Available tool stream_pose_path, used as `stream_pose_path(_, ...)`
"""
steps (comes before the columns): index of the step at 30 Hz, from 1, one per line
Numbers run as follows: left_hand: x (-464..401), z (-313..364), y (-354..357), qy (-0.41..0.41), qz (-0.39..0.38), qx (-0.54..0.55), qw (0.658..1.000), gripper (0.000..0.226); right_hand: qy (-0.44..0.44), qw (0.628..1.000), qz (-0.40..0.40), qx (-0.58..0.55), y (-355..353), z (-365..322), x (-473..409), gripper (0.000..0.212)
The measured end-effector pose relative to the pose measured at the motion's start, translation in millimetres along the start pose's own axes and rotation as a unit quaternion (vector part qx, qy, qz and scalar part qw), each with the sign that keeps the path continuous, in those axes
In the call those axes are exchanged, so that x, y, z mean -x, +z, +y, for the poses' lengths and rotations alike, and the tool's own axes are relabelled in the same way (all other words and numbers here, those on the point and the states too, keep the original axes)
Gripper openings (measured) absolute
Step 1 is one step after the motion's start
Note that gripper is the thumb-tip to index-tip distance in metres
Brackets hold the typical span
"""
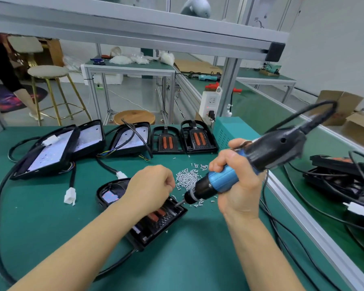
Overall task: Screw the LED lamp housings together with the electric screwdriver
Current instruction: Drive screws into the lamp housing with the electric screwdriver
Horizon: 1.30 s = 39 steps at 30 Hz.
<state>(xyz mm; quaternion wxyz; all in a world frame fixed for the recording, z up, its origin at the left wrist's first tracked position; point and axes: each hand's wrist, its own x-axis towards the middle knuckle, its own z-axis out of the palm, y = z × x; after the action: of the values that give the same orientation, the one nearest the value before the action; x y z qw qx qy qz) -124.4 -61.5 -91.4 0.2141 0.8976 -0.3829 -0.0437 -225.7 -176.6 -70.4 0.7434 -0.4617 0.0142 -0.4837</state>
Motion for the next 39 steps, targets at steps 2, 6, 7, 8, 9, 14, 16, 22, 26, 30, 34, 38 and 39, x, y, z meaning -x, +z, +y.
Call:
stream_pose_path(2,-17.2,3.2,2.4,-0.007,-0.015,-0.013,1.0,0.016,-0.02,0.999,0.033,-0.01,-6.4,-7.8,-3.2,0.023)
stream_pose_path(6,-41.9,9.8,15.9,-0.017,-0.063,-0.084,0.994,0.016,-0.033,0.999,0.043,-0.007,-16.7,-23.2,-7.3,0.016)
stream_pose_path(7,-44.9,10.5,19.5,-0.022,-0.068,-0.103,0.992,0.018,-0.035,0.998,0.043,-0.001,-19.2,-25.5,-7.1,0.016)
stream_pose_path(8,-47.0,11.2,22.4,-0.026,-0.077,-0.119,0.989,0.022,-0.037,0.998,0.043,0.003,-21.7,-27.1,-6.6,0.016)
stream_pose_path(9,-48.5,11.7,24.4,-0.032,-0.089,-0.13,0.987,0.022,-0.037,0.998,0.042,0.005,-24.2,-28.5,-6.0,0.016)
stream_pose_path(14,-48.9,10.8,23.3,-0.058,-0.103,-0.113,0.987,0.025,-0.036,0.999,0.03,0.005,-31.5,-31.2,-4.4,0.019)
stream_pose_path(16,-47.2,8.7,22.4,-0.062,-0.106,-0.107,0.987,0.018,-0.033,0.999,0.025,0.003,-30.9,-30.0,-3.8,0.019)
stream_pose_path(22,-48.8,10.8,24.4,-0.078,-0.132,-0.132,0.979,0.018,-0.028,0.999,0.013,0.016,-28.3,-26.4,-0.5,0.015)
stream_pose_path(26,-49.6,9.2,27.0,-0.055,-0.135,-0.147,0.978,0.018,-0.023,1.0,0.006,0.017,-27.1,-28.3,-0.3,0.016)
stream_pose_path(30,-46.3,3.1,22.4,-0.021,-0.119,-0.047,0.992,0.014,-0.021,1.0,0.019,0.007,-24.1,-32.0,-0.8,0.019)
stream_pose_path(34,-28.0,-4.4,3.1,-0.026,-0.079,0.229,0.97,0.011,-0.009,0.998,0.051,-0.026,-18.0,-38.5,-5.1,0.024)
stream_pose_path(38,8.4,-14.1,-9.9,-0.032,-0.063,0.453,0.889,0.013,0.003,0.993,0.071,-0.089,-9.2,-44.5,-9.0,0.017)
stream_pose_path(39,17.5,-15.4,-12.3,-0.034,-0.061,0.482,0.874,0.013,0.005,0.992,0.073,-0.1,-5.9,-45.5,-9.2,0.015)
